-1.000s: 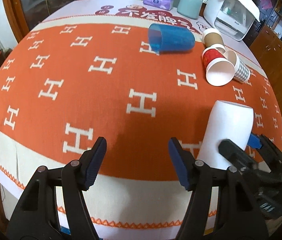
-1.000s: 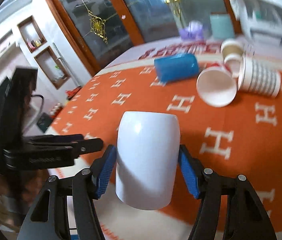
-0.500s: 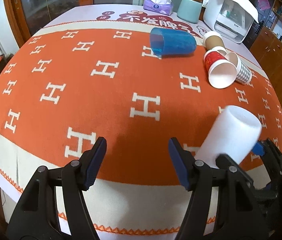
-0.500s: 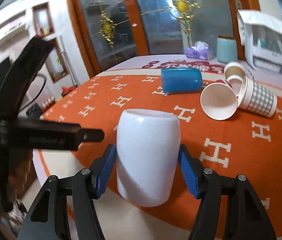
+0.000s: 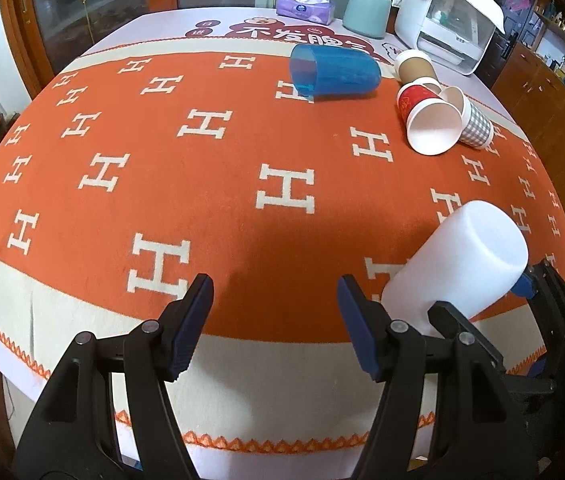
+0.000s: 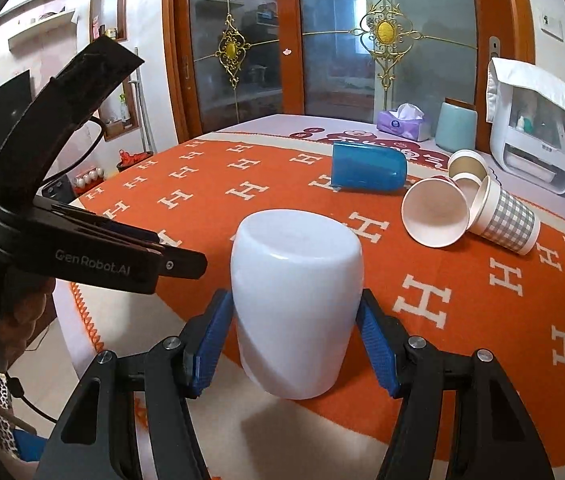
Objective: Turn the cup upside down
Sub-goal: 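Rotate the white cup with the right tool, lower it bottom-up onto the cloth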
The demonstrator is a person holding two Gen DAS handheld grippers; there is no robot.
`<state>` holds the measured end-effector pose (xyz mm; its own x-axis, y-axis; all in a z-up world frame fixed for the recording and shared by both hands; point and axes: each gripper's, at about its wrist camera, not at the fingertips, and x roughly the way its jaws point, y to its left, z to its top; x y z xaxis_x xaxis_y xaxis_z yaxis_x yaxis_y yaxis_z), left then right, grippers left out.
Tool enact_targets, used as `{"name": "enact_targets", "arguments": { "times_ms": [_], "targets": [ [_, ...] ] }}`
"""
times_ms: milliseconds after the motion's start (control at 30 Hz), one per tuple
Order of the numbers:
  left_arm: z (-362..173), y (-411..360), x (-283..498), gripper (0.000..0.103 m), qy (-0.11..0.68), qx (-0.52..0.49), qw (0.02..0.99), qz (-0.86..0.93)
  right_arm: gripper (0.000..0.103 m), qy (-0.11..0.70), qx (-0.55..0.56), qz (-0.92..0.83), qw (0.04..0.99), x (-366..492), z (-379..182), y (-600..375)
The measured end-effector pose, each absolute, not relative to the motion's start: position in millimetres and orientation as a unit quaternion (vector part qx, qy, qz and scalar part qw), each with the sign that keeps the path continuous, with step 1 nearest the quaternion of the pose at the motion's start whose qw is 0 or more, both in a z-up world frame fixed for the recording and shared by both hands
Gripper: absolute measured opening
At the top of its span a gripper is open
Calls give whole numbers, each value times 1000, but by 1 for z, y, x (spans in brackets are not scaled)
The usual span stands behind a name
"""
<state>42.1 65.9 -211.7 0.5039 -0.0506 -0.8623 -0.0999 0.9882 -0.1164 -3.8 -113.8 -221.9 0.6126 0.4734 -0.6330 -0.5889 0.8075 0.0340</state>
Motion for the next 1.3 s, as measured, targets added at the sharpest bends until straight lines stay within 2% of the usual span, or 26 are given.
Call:
{"name": "enact_targets", "arguments": {
  "times_ms": [267,433,667,933,1300],
  "targets": [
    [-210,62,30,62,487,-65,871,7,64,344,-82,285,891,-7,-228,-113],
    [-210,57,26,63,486,-57,872,0,71,353,-71,270,893,-6,-230,-116],
    [-210,58,19,74,486,-63,872,-2,74,358,-36,262,895,-11,-224,-128],
    [-202,56,6,76,490,-56,870,2,76,356,13,269,895,-38,-194,-144],
    [-163,41,-9,76,491,-45,870,-15,77,372,53,247,893,-56,-140,-159]
  ]
}}
